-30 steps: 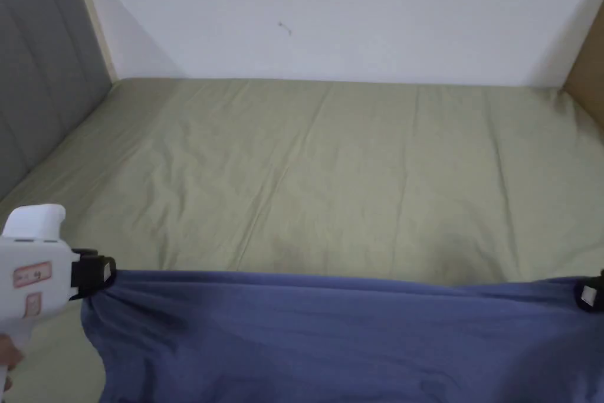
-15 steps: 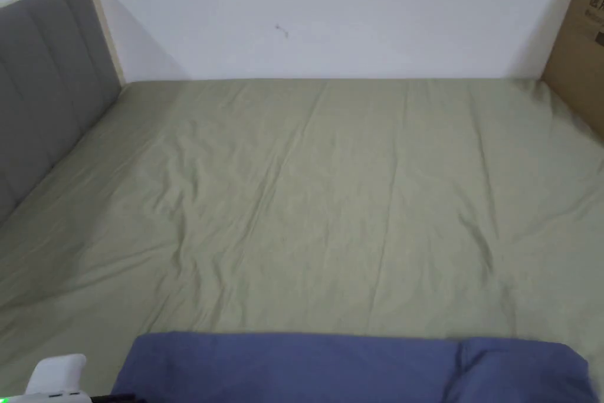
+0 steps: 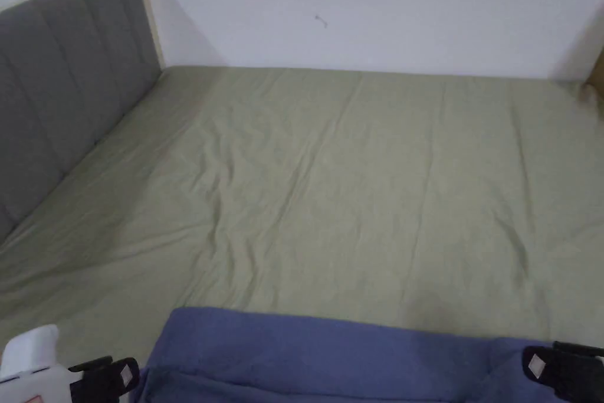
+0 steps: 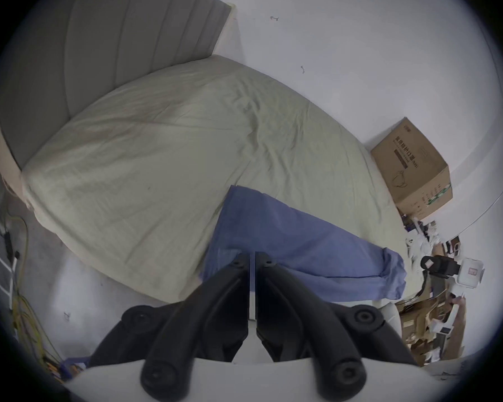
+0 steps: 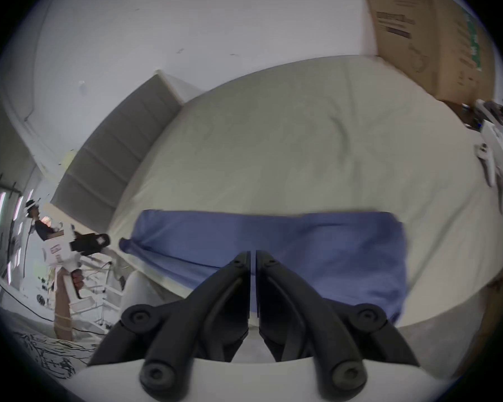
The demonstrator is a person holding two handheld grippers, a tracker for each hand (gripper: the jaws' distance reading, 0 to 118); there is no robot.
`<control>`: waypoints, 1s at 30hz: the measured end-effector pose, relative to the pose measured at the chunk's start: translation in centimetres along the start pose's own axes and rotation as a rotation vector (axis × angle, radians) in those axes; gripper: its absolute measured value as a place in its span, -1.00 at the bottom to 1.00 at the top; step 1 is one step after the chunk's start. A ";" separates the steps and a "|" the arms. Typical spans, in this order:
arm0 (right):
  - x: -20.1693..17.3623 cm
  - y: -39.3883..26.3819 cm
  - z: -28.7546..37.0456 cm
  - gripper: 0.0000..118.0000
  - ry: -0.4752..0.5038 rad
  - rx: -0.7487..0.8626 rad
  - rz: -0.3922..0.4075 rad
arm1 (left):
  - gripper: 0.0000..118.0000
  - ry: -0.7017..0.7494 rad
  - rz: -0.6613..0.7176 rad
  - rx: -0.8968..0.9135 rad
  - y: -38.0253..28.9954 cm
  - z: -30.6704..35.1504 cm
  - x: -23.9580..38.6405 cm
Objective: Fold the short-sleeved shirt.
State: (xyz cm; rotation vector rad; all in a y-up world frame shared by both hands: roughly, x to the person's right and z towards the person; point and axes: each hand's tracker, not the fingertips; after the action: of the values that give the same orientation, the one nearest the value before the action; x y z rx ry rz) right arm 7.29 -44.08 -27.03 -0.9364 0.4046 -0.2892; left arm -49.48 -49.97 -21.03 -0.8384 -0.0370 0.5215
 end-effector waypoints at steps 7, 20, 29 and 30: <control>-4.1 -0.3 -5.0 -0.94 0.134 -0.039 -0.024 | -0.01 -0.115 0.088 -0.010 -0.1 -1.0 -3.4; -6.5 0.4 -8.2 -0.94 0.157 -0.111 -0.008 | 1.00 -0.484 0.536 -0.055 -0.4 -10.0 -6.7; -5.9 0.3 -8.4 -0.94 0.142 -0.107 -0.041 | -0.88 -0.566 0.528 -0.204 0.7 -15.2 -4.6; -5.6 0.3 -8.1 -0.94 0.137 -0.099 -0.047 | -0.88 -0.444 0.441 -0.218 1.4 -14.4 -3.6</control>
State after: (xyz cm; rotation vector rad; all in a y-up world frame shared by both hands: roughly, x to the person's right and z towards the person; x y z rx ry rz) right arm -1.36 -47.44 -30.36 -1.0269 0.5270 -0.3807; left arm -49.89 -60.93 -31.20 -0.9336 -0.3264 1.1292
